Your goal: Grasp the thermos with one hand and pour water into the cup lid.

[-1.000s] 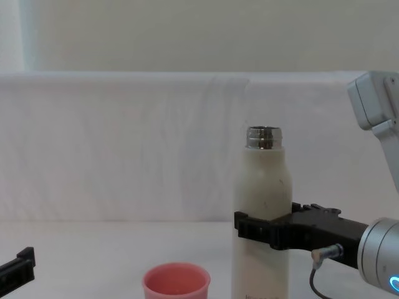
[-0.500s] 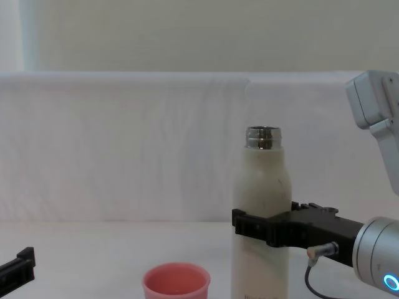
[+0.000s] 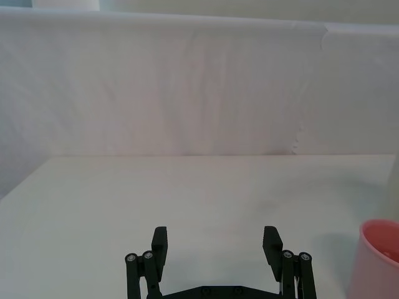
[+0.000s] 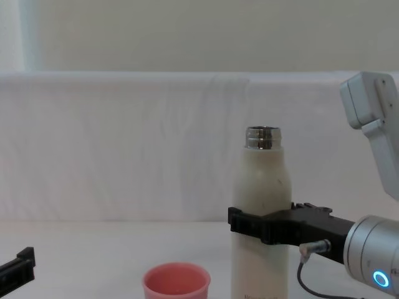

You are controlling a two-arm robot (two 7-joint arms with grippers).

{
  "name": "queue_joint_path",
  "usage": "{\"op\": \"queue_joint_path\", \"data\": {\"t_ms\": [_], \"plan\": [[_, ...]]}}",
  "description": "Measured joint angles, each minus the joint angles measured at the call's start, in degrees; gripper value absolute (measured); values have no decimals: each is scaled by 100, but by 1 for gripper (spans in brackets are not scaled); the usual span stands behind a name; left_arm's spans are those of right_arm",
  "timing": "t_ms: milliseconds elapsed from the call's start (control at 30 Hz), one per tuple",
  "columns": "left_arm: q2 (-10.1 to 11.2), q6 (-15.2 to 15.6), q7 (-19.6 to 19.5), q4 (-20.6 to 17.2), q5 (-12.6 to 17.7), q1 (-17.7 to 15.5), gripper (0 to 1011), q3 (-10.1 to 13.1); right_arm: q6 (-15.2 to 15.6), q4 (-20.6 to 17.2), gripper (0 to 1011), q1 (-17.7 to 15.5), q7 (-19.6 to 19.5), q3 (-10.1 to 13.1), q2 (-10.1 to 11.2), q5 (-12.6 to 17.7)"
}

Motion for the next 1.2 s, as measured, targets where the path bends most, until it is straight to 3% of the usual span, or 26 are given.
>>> {"op": "queue_joint_path", "data": {"t_ms": [1200], "plan": [[0, 0, 0, 0, 0, 0, 1001, 0, 22, 129, 959, 114, -11, -25, -28, -33]]}}
